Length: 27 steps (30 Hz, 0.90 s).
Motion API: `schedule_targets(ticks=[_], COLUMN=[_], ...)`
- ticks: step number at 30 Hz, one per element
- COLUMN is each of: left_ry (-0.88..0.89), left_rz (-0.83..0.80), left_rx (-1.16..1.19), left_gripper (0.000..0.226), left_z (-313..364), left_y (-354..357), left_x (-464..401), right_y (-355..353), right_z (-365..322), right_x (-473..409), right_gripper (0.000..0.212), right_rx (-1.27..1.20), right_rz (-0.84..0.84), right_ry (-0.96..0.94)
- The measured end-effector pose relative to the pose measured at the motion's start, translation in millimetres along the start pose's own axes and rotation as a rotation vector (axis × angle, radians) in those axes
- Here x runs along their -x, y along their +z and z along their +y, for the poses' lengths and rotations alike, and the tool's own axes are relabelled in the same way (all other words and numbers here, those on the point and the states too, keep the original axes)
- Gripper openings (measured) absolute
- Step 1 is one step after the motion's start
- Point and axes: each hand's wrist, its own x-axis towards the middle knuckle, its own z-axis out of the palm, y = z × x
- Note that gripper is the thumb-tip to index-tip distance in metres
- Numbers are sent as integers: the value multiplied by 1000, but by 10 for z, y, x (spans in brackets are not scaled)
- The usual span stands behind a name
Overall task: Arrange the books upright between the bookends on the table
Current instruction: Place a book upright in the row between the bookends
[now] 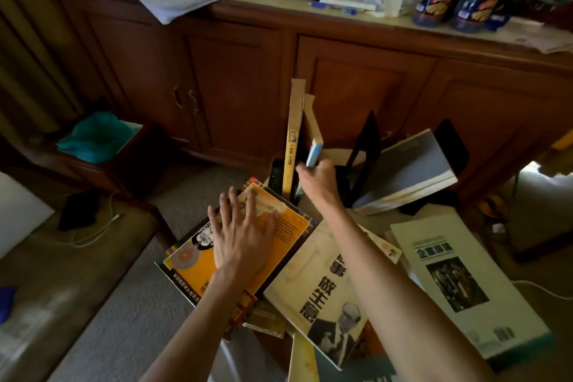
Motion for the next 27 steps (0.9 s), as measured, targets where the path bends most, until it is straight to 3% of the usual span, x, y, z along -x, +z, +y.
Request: schedule_targets(ticks=[4, 7, 17, 27], left_ry=[3, 1, 0, 6], left_rz=[6, 14, -5, -51], left_rx=[-14, -23, -31, 9], left_gripper=[81, 80, 80, 79], left_z=[-4, 0, 19, 20], left_y=[31, 30, -2, -80], left_x=[-8, -3, 0, 39], right_y=[-163, -164, -136, -487], right_z=[141, 271, 280, 3], right_x=[-106, -134, -81, 245], right_gripper=[44, 53, 72, 78], right_rx=[84, 217, 327, 229], right_rz=[-354, -446, -377, -315], right_ry=[-58, -7, -83, -121])
